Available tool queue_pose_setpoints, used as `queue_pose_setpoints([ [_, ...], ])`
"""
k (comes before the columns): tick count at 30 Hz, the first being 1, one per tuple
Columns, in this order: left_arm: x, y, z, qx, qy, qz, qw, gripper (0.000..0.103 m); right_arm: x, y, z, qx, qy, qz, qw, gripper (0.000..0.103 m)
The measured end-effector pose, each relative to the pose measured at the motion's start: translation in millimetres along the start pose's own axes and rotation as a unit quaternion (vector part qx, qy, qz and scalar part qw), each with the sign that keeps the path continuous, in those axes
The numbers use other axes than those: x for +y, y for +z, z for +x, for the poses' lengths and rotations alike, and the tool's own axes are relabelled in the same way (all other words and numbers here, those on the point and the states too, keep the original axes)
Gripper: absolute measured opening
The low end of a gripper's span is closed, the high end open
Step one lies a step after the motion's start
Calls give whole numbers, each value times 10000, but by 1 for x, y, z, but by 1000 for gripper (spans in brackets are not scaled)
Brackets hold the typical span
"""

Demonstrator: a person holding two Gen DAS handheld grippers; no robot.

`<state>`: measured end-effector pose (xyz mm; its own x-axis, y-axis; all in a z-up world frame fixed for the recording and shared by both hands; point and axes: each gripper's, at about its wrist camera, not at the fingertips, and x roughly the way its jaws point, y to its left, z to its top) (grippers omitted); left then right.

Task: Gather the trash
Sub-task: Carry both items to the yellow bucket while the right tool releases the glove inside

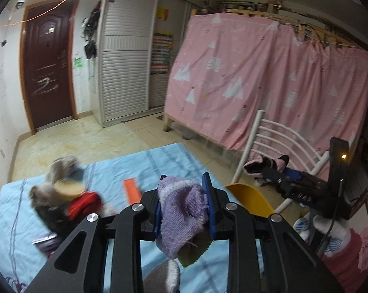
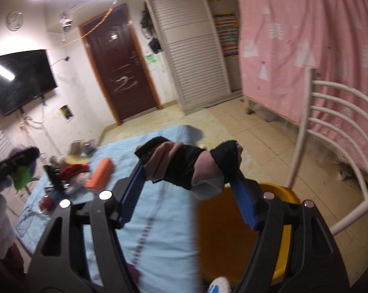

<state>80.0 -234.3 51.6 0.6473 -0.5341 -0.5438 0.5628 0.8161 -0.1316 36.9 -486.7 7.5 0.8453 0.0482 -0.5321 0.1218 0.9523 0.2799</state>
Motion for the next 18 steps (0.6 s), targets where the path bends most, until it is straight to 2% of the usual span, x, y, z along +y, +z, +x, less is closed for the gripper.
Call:
queue_pose_setpoints([
  [4,-36,14,22,41,-330,147,9993,18,-25,-3,2,13,-225,160,9996,70],
  [8,-63,21,46,185,-620,175,9978,18,-43,-9,11,156,-279,333,9989,81],
  [10,-75,24,61,314,-783,125,9964,18,-47,-9,12,149,-320,412,9985,84],
  [18,-116,18,126,868,-1402,-33,9863,18,-90,-9,-10,-257,-683,1091,9914,89],
])
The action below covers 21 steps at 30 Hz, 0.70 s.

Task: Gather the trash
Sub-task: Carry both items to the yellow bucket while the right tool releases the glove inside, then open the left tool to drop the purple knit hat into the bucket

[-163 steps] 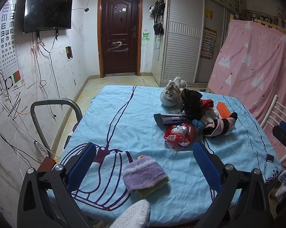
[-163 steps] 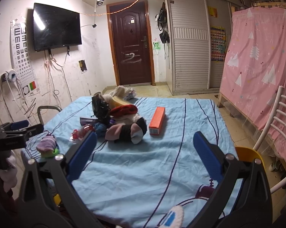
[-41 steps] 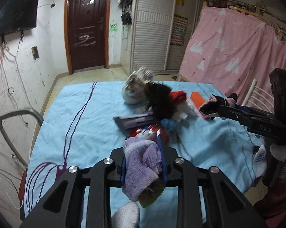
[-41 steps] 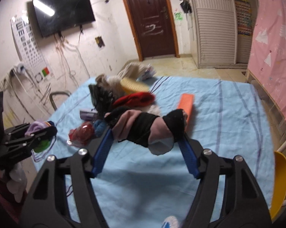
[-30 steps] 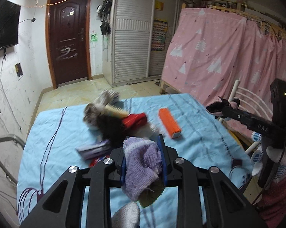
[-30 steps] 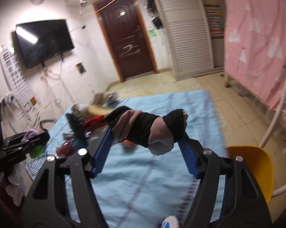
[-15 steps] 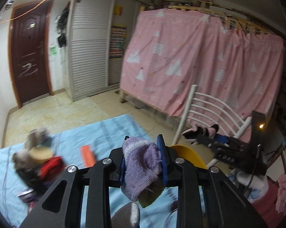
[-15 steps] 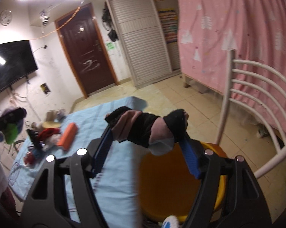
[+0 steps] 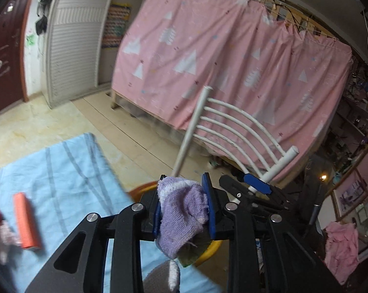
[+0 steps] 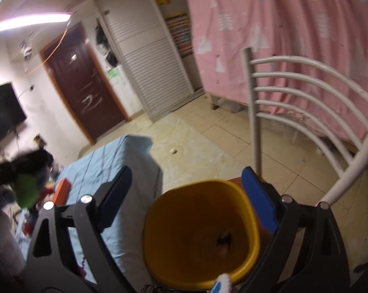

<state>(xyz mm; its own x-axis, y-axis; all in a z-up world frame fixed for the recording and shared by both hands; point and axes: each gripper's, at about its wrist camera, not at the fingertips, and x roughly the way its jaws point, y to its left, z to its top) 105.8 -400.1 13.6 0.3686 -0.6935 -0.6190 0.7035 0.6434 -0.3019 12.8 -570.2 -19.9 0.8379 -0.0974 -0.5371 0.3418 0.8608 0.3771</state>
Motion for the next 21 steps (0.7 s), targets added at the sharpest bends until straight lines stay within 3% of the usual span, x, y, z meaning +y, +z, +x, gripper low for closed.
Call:
queue_pose_setpoints([
  [3,-9,1,23,143,-81,1,9999,29,-10,4,-7,-138,-61,187,9997,89],
  [5,-13,1,34,240,-111,-49,9996,47,-11,5,-8,-171,-76,215,9996,89],
  [7,-13,-1,37,262,-108,-43,9996,53,-12,4,-8,-177,-62,221,9996,90],
  [11,-12,-3,31,265,-62,-66,9996,55,-10,4,-8,-149,-7,199,9997,90],
  [21,13,-1,-31,-91,58,-253,9996,61,30,-2,2,36,223,-39,9997,91],
])
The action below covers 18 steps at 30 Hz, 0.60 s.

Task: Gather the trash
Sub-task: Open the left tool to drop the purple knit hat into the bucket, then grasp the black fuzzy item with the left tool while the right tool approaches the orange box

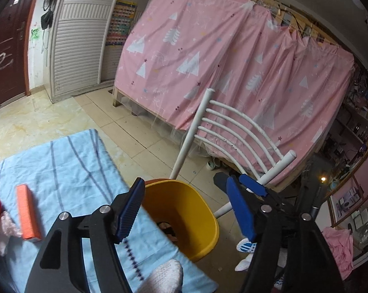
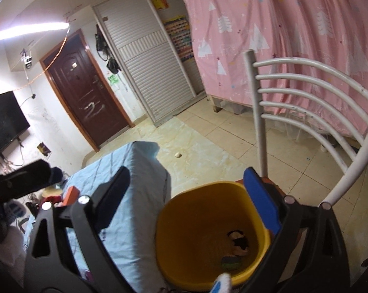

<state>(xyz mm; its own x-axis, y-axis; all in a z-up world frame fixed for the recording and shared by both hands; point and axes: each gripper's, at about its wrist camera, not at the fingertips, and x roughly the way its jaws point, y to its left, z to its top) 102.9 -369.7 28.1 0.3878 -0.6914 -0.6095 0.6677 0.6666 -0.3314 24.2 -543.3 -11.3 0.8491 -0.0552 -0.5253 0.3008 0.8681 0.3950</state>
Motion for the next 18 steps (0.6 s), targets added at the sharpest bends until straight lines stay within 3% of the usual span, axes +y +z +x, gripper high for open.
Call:
queue_pose_setpoints([
  [5,21,-3,-30,-140,156,-141,9997,63,32,-3,8,113,150,-187,9997,94],
  [8,33,-9,-51,-229,466,-93,9986,66,54,-6,14,190,255,-340,9989,94],
  [10,41,-15,-68,-327,865,45,9957,69,70,-8,18,250,326,-449,9981,94],
  [18,90,-34,-126,-565,1445,-146,9878,75,136,-20,40,539,653,-941,9920,94],
])
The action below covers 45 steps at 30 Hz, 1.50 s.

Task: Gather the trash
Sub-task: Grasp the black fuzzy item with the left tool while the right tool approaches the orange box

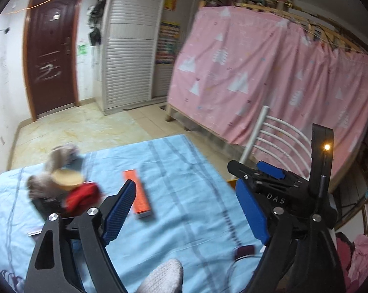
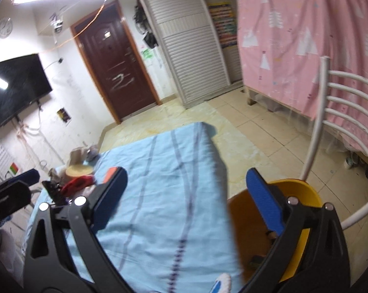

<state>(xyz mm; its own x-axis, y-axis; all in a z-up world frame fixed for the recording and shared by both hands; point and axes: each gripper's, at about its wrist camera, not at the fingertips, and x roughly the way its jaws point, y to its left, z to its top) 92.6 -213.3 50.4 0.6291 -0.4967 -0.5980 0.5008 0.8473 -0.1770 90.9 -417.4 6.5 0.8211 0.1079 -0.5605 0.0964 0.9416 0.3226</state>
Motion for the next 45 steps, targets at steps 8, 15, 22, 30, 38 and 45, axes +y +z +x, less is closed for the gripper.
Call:
queue_pose_setpoints([
  [8,62,-23,-28,13,176,-231,9996,78,55,0,27,293,214,-444,9984,96],
  [15,115,-56,-42,191,311,-330,9988,80,87,-5,54,608,285,-615,9958,97],
  [22,159,-86,-49,324,418,-480,9974,80,106,-10,73,835,312,-696,9936,97],
  [30,175,-109,-39,696,401,-269,9964,80,114,-12,85,960,249,-743,9923,97],
  [38,190,-102,-36,634,397,-523,9958,80,116,-14,99,1079,209,-738,9912,97],
  [45,185,-75,-31,506,319,-478,9971,80,124,-16,118,1342,305,-860,9867,96],
])
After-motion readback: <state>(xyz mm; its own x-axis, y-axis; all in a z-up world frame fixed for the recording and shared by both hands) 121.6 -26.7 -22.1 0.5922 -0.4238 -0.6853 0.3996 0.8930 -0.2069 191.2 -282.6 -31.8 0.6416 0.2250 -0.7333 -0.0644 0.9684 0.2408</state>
